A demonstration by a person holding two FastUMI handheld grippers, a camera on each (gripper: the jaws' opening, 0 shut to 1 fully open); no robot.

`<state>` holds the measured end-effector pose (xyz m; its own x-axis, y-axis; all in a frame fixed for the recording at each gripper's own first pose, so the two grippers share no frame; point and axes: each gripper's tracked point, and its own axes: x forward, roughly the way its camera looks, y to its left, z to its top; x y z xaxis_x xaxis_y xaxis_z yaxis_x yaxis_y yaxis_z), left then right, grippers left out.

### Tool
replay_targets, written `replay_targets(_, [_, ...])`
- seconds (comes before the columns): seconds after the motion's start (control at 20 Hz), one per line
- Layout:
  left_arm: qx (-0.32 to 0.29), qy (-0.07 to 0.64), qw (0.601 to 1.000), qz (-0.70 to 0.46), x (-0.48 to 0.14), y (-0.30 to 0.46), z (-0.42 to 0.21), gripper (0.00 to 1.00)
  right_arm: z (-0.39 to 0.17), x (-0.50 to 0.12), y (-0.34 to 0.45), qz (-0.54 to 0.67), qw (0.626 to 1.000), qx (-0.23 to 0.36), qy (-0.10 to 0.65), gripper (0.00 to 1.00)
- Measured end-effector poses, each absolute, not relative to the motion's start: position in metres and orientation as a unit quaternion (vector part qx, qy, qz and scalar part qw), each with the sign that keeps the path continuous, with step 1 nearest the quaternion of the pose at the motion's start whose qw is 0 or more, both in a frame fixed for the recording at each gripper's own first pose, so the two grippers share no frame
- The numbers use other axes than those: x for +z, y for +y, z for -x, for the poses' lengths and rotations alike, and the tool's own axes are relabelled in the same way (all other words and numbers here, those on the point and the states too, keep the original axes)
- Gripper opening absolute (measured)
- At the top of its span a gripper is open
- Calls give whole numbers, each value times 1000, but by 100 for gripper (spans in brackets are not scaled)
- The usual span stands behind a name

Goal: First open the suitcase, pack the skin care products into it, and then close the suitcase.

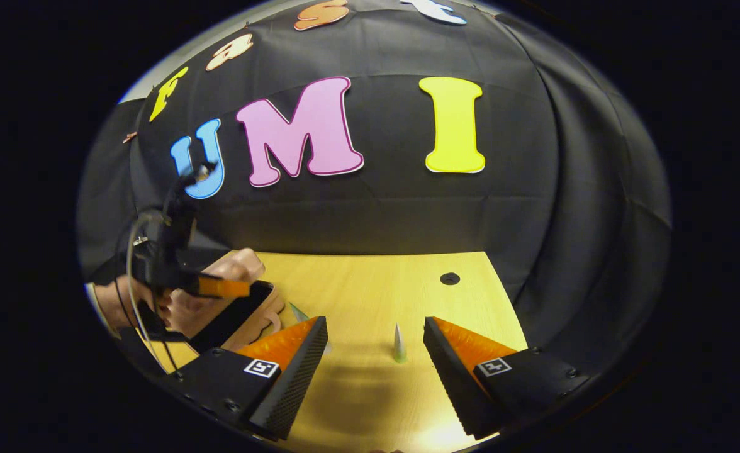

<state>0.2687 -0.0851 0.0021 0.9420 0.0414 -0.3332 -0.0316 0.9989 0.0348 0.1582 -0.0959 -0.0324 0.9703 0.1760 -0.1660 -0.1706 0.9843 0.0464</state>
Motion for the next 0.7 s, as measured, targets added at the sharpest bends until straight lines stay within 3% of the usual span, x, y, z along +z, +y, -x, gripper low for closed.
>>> replay_targets(0.15, [34, 128, 991, -13, 74, -18, -243, 12, -156, -30, -84, -14, 993, 77, 84, 97])
replay_targets(0.35, [84, 89, 992, -16, 124, 119, -222, 12, -155, -25, -69, -11, 995, 49, 83, 98])
replay_targets(0.6, [166, 95, 981, -27, 103, 308, -225, 11, -148, -27, -55, 1, 996, -8, 88, 98])
replay_targets(0.7, [168, 99, 981, 4, 78, 360, -237, 11, -146, -30, -54, 6, 995, -31, 91, 98])
